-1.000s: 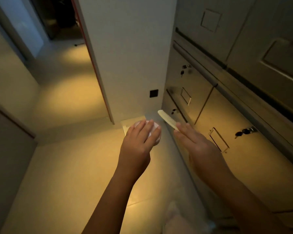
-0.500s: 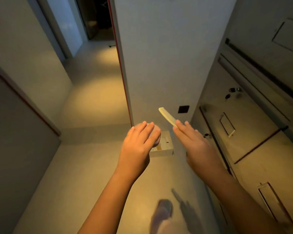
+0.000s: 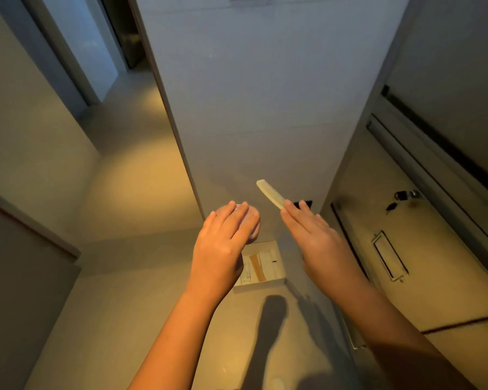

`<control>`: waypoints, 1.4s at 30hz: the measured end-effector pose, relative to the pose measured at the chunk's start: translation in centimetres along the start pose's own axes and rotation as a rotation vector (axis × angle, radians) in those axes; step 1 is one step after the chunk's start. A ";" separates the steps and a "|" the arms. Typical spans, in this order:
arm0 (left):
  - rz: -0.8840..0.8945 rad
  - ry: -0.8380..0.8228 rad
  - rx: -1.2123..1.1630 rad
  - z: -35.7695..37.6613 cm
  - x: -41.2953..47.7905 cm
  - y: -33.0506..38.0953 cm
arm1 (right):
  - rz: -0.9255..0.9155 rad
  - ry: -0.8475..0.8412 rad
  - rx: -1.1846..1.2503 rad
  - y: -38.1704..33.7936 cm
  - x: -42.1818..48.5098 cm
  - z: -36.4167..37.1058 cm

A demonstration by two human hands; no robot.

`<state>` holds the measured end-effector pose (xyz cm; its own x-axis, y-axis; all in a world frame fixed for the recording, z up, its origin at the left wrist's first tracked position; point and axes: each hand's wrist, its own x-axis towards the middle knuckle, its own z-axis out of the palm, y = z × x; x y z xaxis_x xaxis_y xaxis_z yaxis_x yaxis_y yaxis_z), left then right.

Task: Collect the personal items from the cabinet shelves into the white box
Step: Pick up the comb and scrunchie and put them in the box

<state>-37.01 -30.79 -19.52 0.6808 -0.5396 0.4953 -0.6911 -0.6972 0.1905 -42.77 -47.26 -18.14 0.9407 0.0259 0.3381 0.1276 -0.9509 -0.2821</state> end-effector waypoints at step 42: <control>0.111 -0.520 0.098 65.8 -7.6 -23.9 | 0.297 -0.381 -0.067 29.4 2.0 64.7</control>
<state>-9.72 -41.14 -83.63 0.6526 -0.7575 0.0183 -0.7567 -0.6502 0.0683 -16.78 -55.17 -83.81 0.9830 -0.1505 -0.1049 -0.1728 -0.9516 -0.2542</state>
